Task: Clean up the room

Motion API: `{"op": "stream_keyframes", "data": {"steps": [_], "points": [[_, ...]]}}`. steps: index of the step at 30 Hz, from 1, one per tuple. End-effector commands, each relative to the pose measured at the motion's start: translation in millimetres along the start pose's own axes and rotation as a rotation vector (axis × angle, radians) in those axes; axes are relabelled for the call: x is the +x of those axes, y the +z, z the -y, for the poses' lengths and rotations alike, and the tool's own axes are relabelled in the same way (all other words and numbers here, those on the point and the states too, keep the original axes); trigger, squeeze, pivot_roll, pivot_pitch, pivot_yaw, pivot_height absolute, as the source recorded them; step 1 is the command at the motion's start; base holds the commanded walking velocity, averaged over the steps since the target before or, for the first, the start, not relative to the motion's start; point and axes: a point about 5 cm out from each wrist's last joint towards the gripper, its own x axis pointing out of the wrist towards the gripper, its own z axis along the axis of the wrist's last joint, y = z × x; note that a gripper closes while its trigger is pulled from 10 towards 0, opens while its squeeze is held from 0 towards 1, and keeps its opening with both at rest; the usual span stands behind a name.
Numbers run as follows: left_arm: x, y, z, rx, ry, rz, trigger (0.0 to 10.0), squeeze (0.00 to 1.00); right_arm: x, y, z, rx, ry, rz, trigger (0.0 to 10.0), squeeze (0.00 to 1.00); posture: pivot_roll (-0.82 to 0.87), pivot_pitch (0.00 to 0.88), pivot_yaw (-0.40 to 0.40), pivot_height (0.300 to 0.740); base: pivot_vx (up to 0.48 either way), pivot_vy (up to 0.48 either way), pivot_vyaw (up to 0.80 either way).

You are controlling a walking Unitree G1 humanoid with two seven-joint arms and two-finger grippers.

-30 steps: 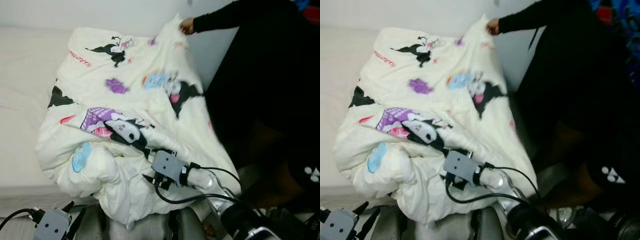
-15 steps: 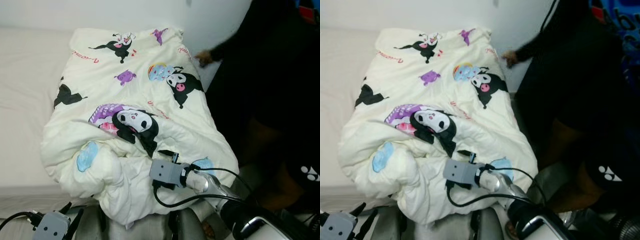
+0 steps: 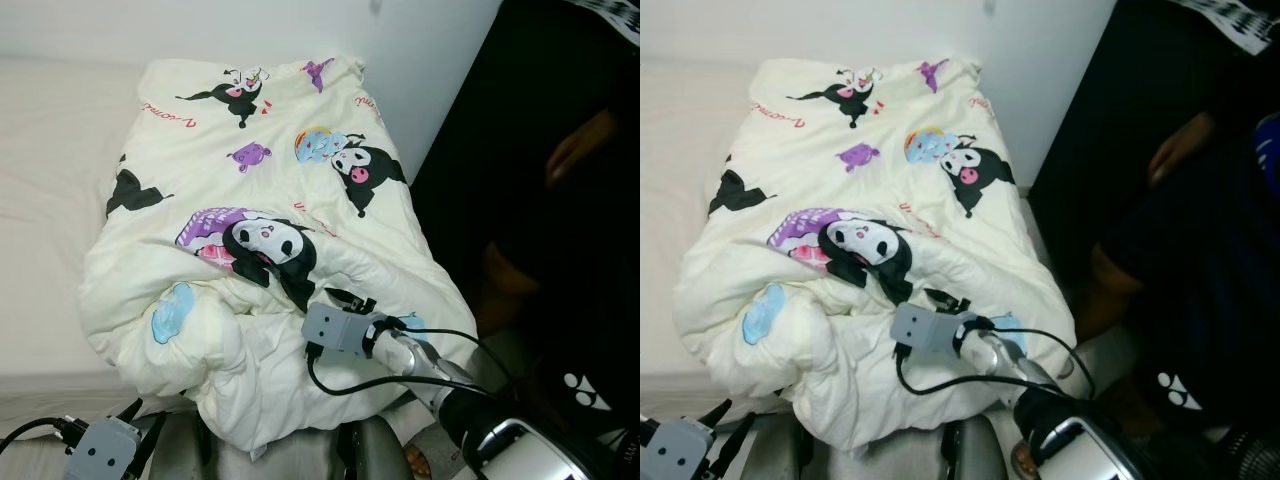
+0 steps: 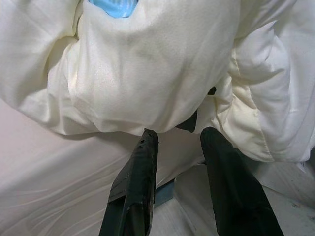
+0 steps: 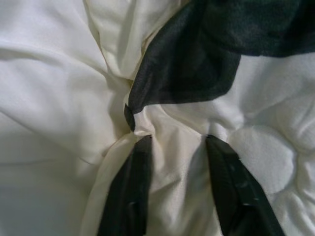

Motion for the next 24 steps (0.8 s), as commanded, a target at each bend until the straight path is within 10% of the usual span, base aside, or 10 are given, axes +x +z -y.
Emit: {"op": "stream_keyframes", "data": {"steps": [1,12,21,24], "points": [[-3.6,-4,2.7,-0.003,-0.003,-0.015,10.0,0.00,-1.4,-4,0.0,0.009,-0.005,-0.013,0.0,0.00,0.09,0.081,-0.114,0.597,0.000,0.000,0.00],[-4.0,-4,2.6,-0.002,0.001,-0.015,10.0,0.00,-2.5,-3,-9.5,0.061,0.061,0.007,0.0,0.00,0.08,0.085,-0.113,0.597,0.000,0.000,0.00],[-2.1,-3,3.6,-0.002,0.000,-0.008,10.0,0.00,-2.5,8,2.0,0.364,0.210,0.133,0.0,0.00,0.09,0.085,-0.110,0.597,0.000,0.000,0.00],[-4.0,-4,3.0,-0.003,0.002,-0.008,10.0,0.00,-18.5,4,33.8,0.474,0.383,0.226,0.0,0.00,0.08,0.087,-0.115,0.597,0.000,0.000,0.00]]}}
